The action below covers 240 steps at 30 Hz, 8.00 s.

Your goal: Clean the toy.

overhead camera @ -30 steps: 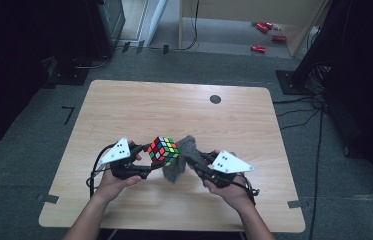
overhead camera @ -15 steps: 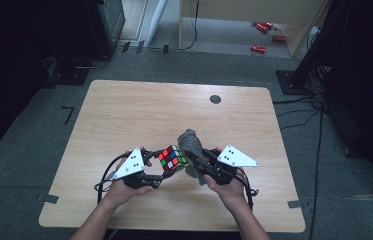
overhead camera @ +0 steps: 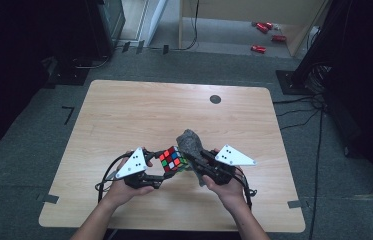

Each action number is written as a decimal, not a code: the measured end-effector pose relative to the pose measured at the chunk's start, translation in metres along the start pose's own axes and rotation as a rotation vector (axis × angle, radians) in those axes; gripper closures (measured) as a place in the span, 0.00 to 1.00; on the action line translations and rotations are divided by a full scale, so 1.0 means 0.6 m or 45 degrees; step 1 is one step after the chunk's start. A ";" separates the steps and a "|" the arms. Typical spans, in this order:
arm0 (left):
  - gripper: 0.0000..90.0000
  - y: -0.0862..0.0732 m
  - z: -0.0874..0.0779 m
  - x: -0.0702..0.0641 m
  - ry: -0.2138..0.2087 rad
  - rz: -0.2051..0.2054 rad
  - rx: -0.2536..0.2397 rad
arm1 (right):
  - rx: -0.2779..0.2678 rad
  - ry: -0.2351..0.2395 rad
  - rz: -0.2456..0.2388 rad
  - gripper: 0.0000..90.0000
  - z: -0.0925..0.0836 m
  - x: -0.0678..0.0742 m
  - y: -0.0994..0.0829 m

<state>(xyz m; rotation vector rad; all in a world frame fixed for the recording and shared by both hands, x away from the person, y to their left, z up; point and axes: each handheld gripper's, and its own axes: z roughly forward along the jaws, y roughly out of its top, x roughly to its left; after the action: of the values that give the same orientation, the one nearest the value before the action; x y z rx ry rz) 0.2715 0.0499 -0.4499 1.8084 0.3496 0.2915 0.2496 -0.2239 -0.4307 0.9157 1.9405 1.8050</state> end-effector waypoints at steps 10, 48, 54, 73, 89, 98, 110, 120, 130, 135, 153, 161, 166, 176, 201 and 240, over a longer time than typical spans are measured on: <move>0.39 -0.004 0.004 0.004 -0.049 -0.046 0.036 | -0.032 0.061 -0.042 0.84 0.004 0.024 0.006; 0.40 0.032 0.044 -0.034 0.203 0.148 0.468 | 0.192 0.085 -0.150 0.85 0.035 0.059 0.004; 0.40 0.032 0.032 -0.015 0.228 0.103 0.443 | 0.163 0.027 -0.168 0.85 0.022 0.046 0.007; 0.40 0.031 0.036 -0.023 0.205 0.109 0.413 | 0.112 0.012 -0.149 0.86 0.023 0.053 0.002; 0.40 0.032 0.034 -0.026 0.176 0.104 0.391 | 0.118 0.039 -0.169 0.86 0.030 0.072 -0.002; 0.40 0.030 0.029 -0.018 0.169 0.082 0.384 | 0.064 -0.062 -0.096 0.86 0.018 0.037 0.007; 0.40 0.031 0.039 -0.035 0.104 0.102 0.368 | 0.117 0.060 -0.129 0.87 0.035 0.065 0.000; 0.40 0.030 0.033 -0.025 0.121 0.072 0.359 | 0.153 0.105 -0.158 0.88 0.039 0.077 -0.006; 0.40 0.028 0.023 -0.012 0.144 0.054 0.360 | 0.115 0.024 -0.118 0.89 0.021 0.047 0.003; 0.40 0.030 0.029 -0.025 0.099 0.081 0.338 | 0.156 0.108 -0.164 0.89 0.041 0.079 -0.007; 0.40 0.021 -0.004 0.018 0.156 -0.003 0.289 | 0.034 -0.325 -0.017 0.89 -0.032 -0.058 0.009; 0.40 0.020 -0.014 0.030 0.153 -0.062 0.251 | 0.191 -0.365 0.021 0.88 -0.006 -0.089 -0.043; 0.40 0.020 -0.019 0.037 0.157 -0.109 0.233 | 0.308 -0.366 0.060 0.87 0.011 -0.094 -0.065; 0.40 0.018 -0.024 0.047 0.156 -0.181 0.202 | 0.356 -0.370 0.029 0.52 0.015 -0.097 -0.081; 0.40 0.040 -0.002 0.028 0.113 -0.353 0.186 | 0.101 -0.093 -0.378 0.26 0.050 0.035 -0.061; 0.19 0.031 -0.011 0.035 0.076 -0.234 0.111 | 0.098 -0.184 -0.344 0.38 0.035 0.014 -0.053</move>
<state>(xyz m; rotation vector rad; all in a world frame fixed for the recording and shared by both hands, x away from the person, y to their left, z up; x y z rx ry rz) 0.2899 0.0592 -0.4296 1.8409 0.5749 0.2041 0.2495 -0.2019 -0.4629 0.7430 1.9477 1.4815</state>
